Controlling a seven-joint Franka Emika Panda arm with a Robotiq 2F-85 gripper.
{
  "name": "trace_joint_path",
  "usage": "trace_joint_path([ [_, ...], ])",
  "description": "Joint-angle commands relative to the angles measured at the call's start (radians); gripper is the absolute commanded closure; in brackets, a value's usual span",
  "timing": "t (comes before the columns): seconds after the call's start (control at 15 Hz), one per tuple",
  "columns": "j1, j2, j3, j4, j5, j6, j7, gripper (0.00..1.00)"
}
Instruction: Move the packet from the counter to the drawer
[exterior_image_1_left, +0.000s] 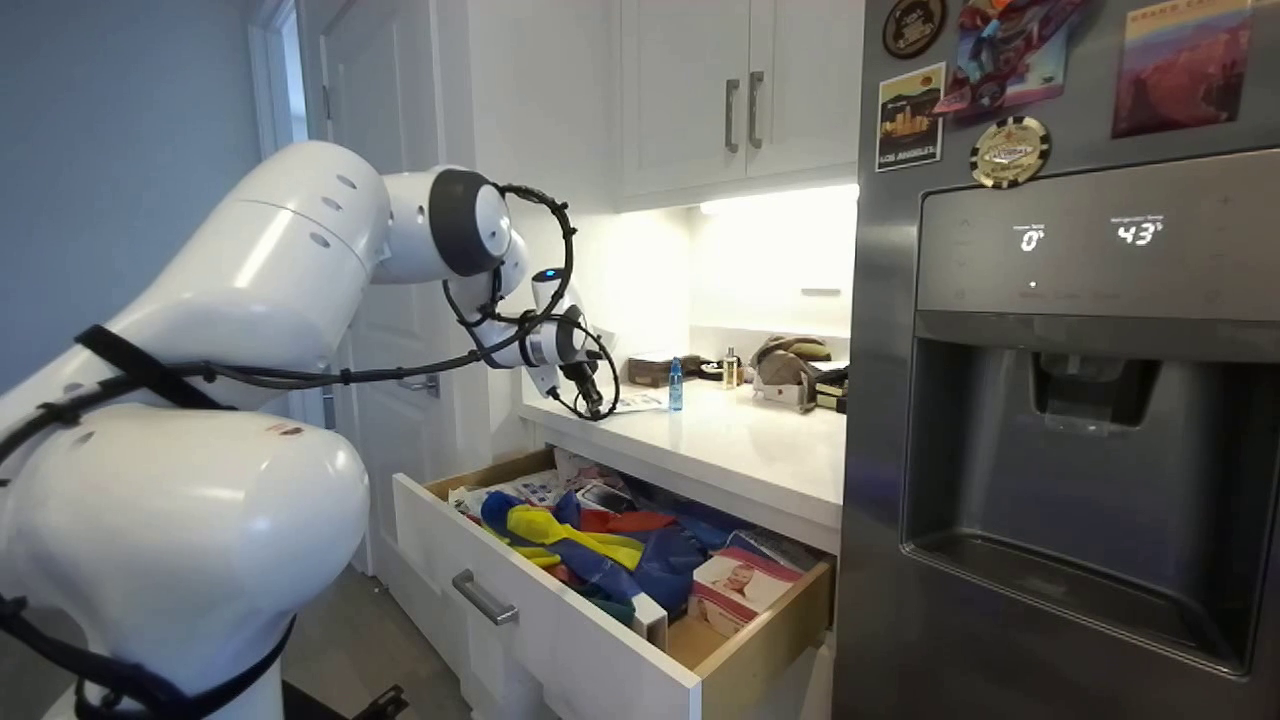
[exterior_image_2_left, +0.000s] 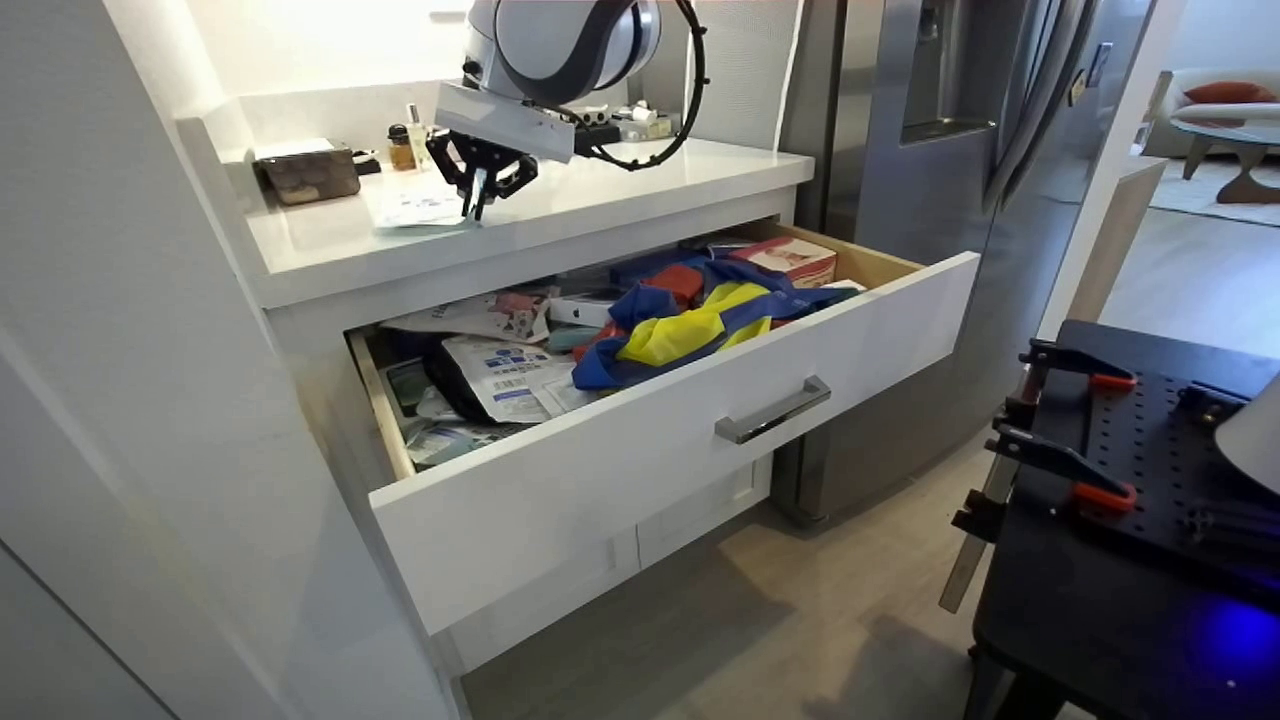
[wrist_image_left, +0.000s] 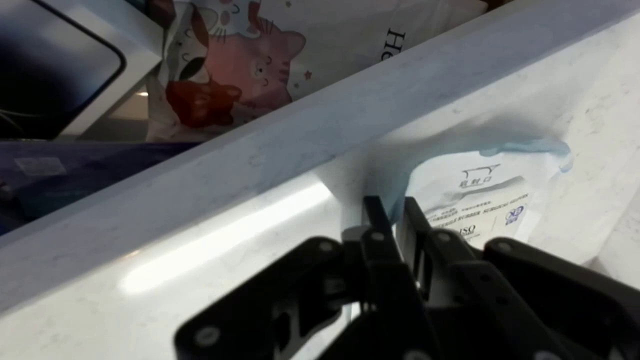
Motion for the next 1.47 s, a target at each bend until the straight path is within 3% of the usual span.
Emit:
trace_joint_path([
  [0.0,0.016,0.015,-0.021,0.033,-0.008,-0.017,0.022,1.0],
  [0.67,-0.03,-0.125,0.108,-0.119,0.045,-0.038,-0.093,0.98],
  [1.13,-0.043,-0.294,0.151,-0.396,0.066,-0.053,-0.13,0.98],
  [1.4,-0.088,-0.343,0.219,-0.539,0.153,-0.061,-0.196,0.98],
])
